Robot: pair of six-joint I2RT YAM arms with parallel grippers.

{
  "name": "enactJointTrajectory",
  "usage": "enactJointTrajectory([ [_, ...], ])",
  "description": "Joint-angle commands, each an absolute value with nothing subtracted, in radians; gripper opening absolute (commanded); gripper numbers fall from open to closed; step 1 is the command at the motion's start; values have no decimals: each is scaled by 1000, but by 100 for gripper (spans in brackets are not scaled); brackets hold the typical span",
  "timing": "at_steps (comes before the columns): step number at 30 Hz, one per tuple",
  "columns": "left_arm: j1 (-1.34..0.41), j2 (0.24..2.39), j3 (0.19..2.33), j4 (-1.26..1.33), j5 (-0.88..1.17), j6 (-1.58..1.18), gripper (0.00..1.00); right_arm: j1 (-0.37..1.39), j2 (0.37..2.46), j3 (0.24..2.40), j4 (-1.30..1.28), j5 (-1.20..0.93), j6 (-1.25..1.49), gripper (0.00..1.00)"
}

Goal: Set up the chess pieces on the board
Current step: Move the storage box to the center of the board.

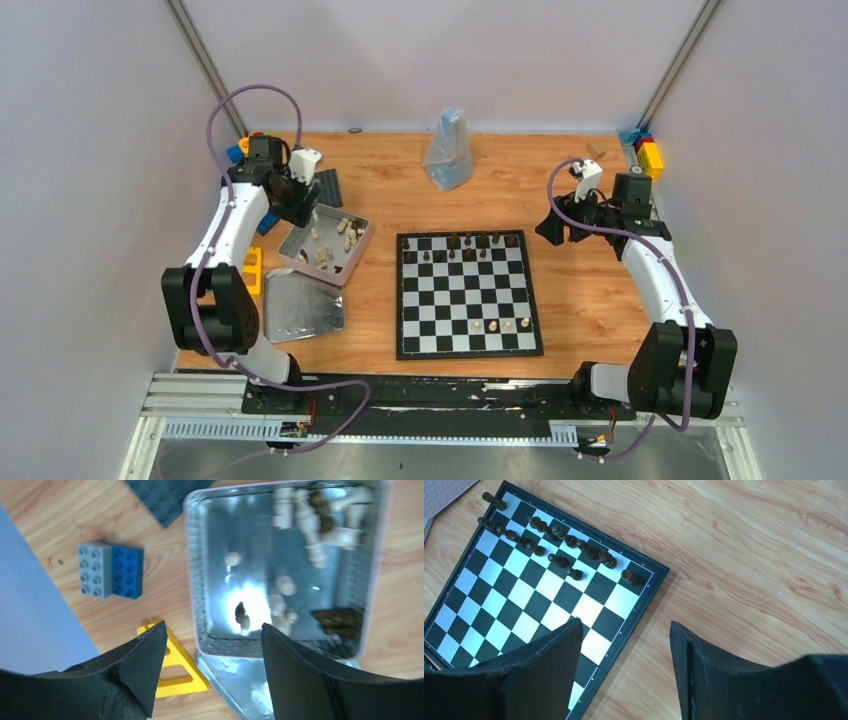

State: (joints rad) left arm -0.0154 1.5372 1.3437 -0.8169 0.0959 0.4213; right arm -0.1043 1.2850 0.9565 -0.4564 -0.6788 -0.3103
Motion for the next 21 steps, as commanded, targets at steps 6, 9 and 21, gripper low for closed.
enactJointTrajectory([
  [6, 107, 1778, 1430, -722, 99, 374, 66, -98, 1294, 983, -443, -735, -339, 65],
  [9, 107, 1844, 1461, -722, 101, 372, 62, -98, 1285, 981, -446, -738, -340, 65],
  [21, 107, 1870, 1442, -724, 174, 325, 21, -98, 1270, 981, -452, -735, -342, 65],
])
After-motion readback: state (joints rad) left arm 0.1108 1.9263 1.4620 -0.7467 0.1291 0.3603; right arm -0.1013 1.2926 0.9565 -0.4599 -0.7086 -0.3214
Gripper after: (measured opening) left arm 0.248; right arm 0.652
